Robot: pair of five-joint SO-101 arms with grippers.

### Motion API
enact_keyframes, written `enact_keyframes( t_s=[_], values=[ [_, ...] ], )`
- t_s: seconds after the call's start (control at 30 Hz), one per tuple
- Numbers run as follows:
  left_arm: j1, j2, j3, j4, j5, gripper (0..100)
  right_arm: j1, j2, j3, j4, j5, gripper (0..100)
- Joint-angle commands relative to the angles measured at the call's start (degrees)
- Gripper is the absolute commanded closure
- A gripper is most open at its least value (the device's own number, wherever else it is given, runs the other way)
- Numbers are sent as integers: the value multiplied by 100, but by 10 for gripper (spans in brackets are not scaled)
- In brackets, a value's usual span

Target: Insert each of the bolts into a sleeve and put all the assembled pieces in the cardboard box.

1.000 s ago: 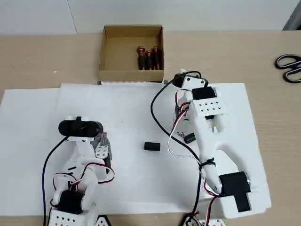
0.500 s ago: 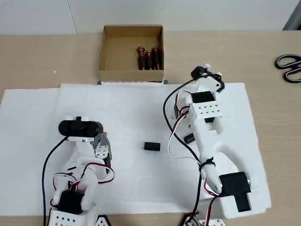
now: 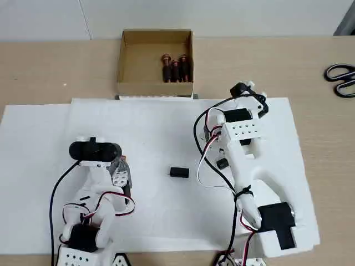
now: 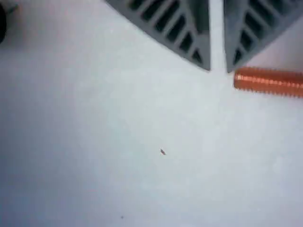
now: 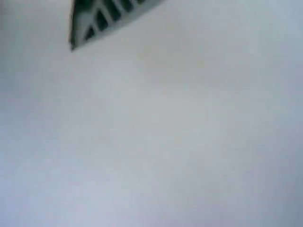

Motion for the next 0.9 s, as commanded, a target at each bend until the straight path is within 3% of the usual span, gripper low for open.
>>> enact_keyframes(
  t_s=[0.0,0.4,0.77,0.87],
  values=[
    [-18,-53,-92,26,35,994,-57,-31,-18,189,-62,724],
    [-18,-53,-92,26,35,994,-22,-22,316,145,-44,725],
    [-18,-53,-92,26,35,994,84,-22,668,-611,-26,727],
    [-18,-53,-92,26,35,994,110,-22,668,-620,-26,788]
  ],
)
